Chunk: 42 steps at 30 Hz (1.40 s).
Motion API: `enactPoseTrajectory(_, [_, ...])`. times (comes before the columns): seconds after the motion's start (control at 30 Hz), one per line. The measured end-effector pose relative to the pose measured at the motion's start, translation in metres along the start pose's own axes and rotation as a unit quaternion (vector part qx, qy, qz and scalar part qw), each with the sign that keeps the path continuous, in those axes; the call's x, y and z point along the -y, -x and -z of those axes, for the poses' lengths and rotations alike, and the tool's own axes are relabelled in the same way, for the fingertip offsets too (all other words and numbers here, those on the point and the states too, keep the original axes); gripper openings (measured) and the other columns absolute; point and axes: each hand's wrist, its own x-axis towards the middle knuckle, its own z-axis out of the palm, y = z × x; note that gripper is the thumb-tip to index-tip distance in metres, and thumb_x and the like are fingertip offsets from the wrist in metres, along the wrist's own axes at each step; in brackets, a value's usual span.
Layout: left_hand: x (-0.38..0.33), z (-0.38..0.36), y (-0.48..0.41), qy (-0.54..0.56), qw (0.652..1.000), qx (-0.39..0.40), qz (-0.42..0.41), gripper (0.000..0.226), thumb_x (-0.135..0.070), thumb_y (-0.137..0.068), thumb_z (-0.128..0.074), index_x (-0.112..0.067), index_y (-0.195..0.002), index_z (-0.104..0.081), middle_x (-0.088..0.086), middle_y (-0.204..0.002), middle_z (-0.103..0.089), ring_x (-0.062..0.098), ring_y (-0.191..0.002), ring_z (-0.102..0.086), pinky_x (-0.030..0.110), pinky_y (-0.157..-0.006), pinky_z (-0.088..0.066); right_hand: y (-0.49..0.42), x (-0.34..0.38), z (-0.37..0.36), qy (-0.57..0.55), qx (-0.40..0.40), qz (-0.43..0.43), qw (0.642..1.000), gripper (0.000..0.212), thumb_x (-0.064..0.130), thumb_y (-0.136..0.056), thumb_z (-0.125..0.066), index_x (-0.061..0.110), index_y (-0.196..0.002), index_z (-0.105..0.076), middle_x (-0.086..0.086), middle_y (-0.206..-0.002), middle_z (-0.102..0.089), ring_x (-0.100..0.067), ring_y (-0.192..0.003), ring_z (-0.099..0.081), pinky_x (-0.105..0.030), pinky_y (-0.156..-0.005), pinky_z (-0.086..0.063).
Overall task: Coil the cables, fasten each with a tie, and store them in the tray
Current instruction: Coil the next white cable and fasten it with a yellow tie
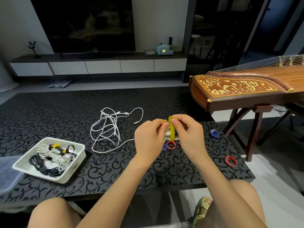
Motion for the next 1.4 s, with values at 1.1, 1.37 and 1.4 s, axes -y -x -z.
enactPoseTrajectory(1.1, [-0.003, 0.022, 0.013, 0.075, 0.989, 0.116, -0.059, 0.017, -0.02, -0.087, -0.059, -0.013, -0.092, -0.074, -0.002, -0.078, -0.068, 0.014, -0.074, -0.057, 0.027, -0.07, -0.041, -0.008, 0.005, 0.024, -0.002, 0.041, 0.019, 0.999, 0.019, 0.005, -0.089, -0.06, 0.022, -0.081, -0.064, 0.006, -0.084, -0.061, -0.012, -0.08, -0.06, -0.031, -0.07, -0.05])
enactPoseTrajectory(1.37, [0.0, 0.021, 0.004, -0.028, 0.983, 0.175, -0.05, 0.008, -0.018, -0.084, -0.068, -0.015, -0.086, -0.075, 0.001, -0.07, -0.068, 0.02, -0.07, -0.057, 0.03, -0.064, -0.039, -0.004, 0.029, 0.027, 0.129, 0.023, 0.133, 0.982, 0.012, 0.004, -0.092, -0.053, 0.008, -0.084, -0.061, 0.005, -0.079, -0.06, -0.008, -0.067, -0.06, -0.031, -0.063, -0.05])
enactPoseTrajectory(1.4, [-0.001, 0.023, 0.001, -0.018, 0.985, 0.166, -0.032, 0.005, -0.019, -0.082, -0.07, -0.018, -0.085, -0.074, -0.003, -0.07, -0.068, 0.017, -0.07, -0.058, 0.03, -0.064, -0.041, 0.0, 0.029, 0.027, 0.066, 0.02, 0.108, 0.992, 0.013, 0.003, -0.094, -0.05, 0.008, -0.086, -0.06, 0.003, -0.079, -0.062, -0.009, -0.068, -0.064, -0.029, -0.063, -0.053])
